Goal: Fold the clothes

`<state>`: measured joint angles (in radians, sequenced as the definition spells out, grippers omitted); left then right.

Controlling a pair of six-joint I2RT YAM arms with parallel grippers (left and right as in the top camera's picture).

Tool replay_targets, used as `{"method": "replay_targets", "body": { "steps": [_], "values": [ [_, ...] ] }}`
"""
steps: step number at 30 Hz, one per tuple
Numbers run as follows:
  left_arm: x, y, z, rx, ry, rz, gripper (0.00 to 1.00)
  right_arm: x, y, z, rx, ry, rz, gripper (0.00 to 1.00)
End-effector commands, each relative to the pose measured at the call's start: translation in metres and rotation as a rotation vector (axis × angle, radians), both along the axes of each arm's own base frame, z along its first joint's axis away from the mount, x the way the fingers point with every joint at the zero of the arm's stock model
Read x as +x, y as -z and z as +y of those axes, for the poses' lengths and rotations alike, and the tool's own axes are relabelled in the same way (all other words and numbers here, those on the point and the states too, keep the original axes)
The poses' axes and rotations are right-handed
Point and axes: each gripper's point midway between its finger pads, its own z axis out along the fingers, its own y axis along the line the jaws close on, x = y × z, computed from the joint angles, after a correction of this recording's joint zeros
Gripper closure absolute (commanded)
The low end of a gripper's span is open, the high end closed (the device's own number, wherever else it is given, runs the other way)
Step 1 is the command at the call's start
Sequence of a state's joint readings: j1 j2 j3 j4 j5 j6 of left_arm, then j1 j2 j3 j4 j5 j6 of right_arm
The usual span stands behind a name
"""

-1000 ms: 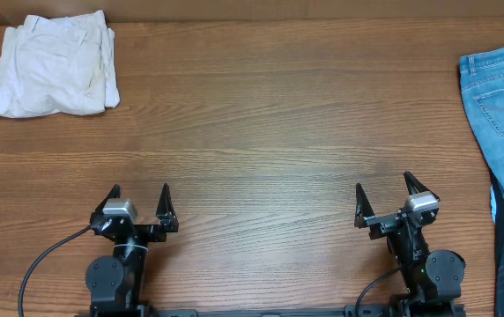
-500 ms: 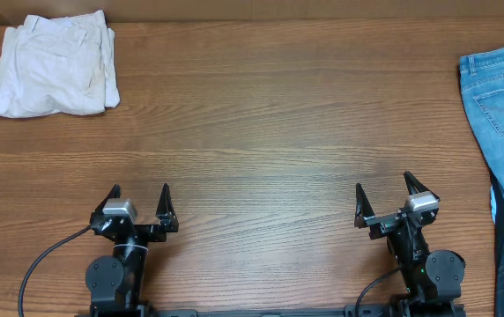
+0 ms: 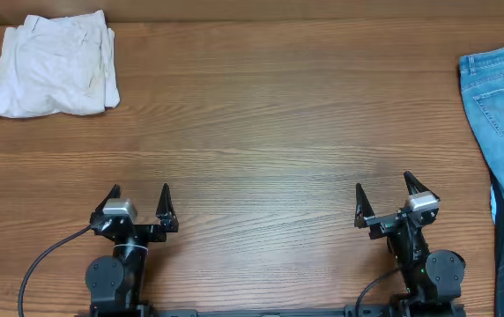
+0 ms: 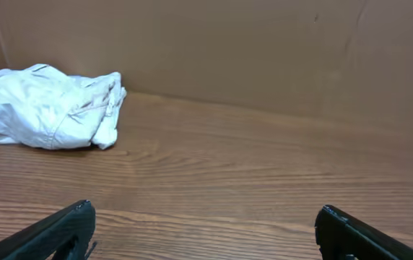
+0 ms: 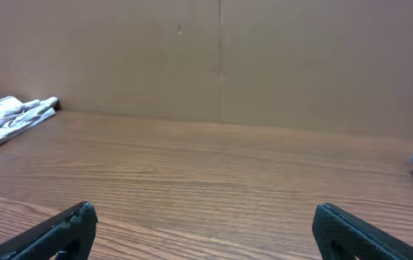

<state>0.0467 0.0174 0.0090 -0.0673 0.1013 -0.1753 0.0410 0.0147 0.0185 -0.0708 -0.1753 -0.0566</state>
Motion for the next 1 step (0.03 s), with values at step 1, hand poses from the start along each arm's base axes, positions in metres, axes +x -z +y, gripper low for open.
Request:
{"method": "replay_targets", "body": {
  "steps": [1],
  "values": [
    [-0.0003,-0.0005,0.0026,0.023,-0.011,-0.008,0.0,0.0001,0.0013,-0.0005,-0.003,0.005,-0.007,0.0]
  ]
}}
